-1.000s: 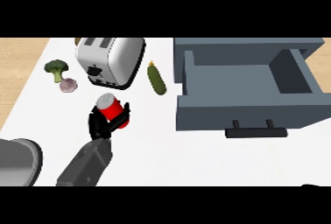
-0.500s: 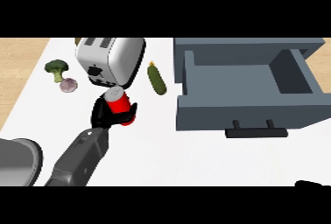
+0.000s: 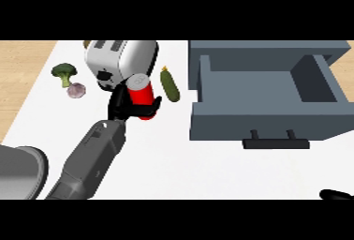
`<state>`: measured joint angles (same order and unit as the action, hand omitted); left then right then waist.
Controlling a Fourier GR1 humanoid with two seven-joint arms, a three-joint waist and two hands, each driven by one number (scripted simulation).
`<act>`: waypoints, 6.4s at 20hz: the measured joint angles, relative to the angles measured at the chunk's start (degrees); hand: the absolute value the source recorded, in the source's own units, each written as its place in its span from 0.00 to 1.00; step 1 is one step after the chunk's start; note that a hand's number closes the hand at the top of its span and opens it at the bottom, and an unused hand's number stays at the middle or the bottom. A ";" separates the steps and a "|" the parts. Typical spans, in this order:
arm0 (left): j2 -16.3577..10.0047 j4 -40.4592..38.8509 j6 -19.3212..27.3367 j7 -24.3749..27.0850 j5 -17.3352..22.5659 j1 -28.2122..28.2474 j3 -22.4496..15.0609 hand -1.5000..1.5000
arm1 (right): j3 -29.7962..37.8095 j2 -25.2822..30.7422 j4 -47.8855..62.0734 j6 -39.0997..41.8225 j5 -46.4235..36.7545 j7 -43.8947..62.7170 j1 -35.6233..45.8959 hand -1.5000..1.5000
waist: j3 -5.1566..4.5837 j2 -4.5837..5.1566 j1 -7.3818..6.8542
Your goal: Pick up the can, place it into the drawer and close the drawer
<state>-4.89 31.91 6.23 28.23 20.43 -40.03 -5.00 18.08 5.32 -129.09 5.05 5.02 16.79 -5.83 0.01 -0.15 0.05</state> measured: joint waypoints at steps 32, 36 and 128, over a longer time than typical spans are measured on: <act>4.78 6.96 17.90 -39.43 -4.95 -39.20 -2.90 1.00 | 1.48 1.76 -0.53 -0.25 1.11 2.36 3.46 0.00 | 0.06 0.51 2.02; 4.85 1.52 19.09 -39.08 -2.32 -43.57 -5.09 1.00 | 0.85 1.81 -0.68 -0.46 0.80 2.96 4.22 0.00 | 0.08 0.72 2.91; -11.06 8.46 22.54 -39.57 9.14 -36.57 -12.99 0.00 | -13.07 6.76 109.02 -40.14 -66.66 -23.71 70.19 0.00 | 0.37 1.58 -5.74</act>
<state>-15.95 40.36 28.77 -11.33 29.58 -76.60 -18.00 5.00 12.08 -20.07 -35.09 -61.63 -6.92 64.36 0.38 1.43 -5.69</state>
